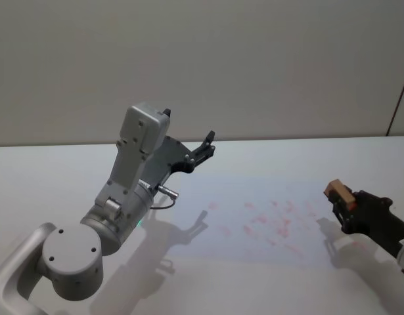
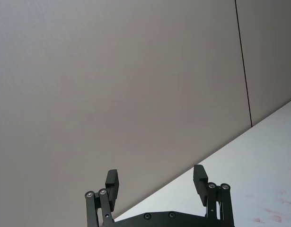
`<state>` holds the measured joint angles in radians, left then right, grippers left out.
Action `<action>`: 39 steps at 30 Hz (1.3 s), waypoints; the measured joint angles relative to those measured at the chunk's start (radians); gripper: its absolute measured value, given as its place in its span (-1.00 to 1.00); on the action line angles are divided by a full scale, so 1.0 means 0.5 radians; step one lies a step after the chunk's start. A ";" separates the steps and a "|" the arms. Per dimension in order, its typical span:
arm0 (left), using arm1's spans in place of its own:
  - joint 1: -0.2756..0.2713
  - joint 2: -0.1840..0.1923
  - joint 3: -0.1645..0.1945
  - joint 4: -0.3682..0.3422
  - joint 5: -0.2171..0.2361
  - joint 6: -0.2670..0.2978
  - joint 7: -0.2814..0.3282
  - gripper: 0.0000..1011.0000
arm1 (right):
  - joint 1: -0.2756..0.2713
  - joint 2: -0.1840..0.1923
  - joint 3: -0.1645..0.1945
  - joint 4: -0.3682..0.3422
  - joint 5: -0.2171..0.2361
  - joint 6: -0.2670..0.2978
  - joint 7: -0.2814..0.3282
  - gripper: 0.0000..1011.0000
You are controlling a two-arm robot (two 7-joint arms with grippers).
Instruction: Use the one hand to pick up the stamp and affix it onto the A4 paper.
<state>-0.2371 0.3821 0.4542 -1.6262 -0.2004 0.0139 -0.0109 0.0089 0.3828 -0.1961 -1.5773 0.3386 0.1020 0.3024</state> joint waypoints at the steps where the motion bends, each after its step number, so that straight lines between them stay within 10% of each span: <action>1: 0.000 0.000 0.000 0.000 0.000 0.000 0.000 0.98 | 0.006 0.005 0.007 0.017 0.000 -0.004 -0.007 -0.56; 39: 0.000 0.000 0.000 0.000 0.000 0.000 0.000 0.98 | 0.133 0.013 0.065 0.360 -0.069 0.021 -0.128 -0.56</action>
<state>-0.2371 0.3821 0.4542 -1.6262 -0.2004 0.0139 -0.0109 0.0755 0.3894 -0.1638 -1.3971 0.3040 0.1126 0.2387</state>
